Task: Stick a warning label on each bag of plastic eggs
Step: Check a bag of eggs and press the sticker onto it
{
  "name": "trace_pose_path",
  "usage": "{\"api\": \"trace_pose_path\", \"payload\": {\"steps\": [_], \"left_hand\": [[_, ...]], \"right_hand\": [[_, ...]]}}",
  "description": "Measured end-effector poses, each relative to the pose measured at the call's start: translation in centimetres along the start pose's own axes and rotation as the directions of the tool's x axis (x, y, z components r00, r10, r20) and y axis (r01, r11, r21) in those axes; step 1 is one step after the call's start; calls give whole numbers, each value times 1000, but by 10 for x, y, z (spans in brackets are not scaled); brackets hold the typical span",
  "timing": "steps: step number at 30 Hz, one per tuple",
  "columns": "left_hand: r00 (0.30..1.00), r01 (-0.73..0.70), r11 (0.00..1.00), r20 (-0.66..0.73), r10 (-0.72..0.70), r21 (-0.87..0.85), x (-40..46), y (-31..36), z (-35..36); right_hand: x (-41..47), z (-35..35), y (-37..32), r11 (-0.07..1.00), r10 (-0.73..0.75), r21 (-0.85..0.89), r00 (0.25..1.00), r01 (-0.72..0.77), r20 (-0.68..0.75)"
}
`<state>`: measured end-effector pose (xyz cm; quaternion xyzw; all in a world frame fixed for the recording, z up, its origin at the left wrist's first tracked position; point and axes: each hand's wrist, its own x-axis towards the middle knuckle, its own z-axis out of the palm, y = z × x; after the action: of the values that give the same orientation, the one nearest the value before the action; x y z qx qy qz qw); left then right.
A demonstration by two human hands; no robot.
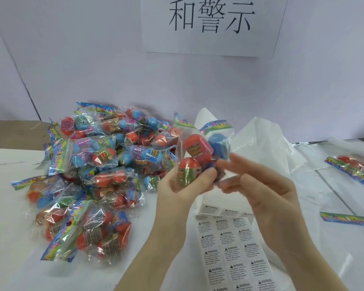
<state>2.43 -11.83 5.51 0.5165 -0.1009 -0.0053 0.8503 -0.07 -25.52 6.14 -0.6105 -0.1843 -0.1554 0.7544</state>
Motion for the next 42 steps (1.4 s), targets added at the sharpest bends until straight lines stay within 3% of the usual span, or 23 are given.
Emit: {"api": "trace_pose_path", "payload": {"steps": [2,4,7,12,16,20,23,26,29,33,37,42], "left_hand": [[999,37,996,-29,-40,-86,2,3,-2],[997,44,984,-49,-53,-174,4,8,-7],[992,101,977,-52,-113,-187,7,13,-14],[982,189,958,50,-182,-216,6,13,-15],[982,180,963,88,-165,-203,5,12,-12],[980,177,980,113,-166,-90,4,9,-9],[976,182,983,127,-177,-24,3,6,-7],[983,173,984,58,-175,45,3,1,-4],[985,174,983,-3,-175,48,4,0,-3],[975,172,977,-122,-188,-129,7,1,-5],[963,153,970,-192,-189,-191,9,2,-7],[944,174,962,-242,-224,-213,10,0,-10]], "right_hand": [[2,-6,1,957,-84,-288,988,43,-132],[3,-12,2,831,-66,-556,991,-12,-120],[4,-20,1,731,153,-670,988,-131,-26],[4,-34,2,536,301,-836,952,-120,56],[5,-43,6,619,314,-764,949,-181,30],[8,-41,18,720,69,-687,995,-103,-76],[9,-32,24,760,-123,-649,978,-14,-166],[7,-25,27,783,-202,-622,951,13,-234],[7,-22,23,786,-182,-617,942,-33,-281],[10,-24,19,859,-93,-506,946,-82,-311],[11,-26,15,901,-73,-432,966,-42,-247],[10,-25,18,884,-67,-466,977,-35,-201]]}}
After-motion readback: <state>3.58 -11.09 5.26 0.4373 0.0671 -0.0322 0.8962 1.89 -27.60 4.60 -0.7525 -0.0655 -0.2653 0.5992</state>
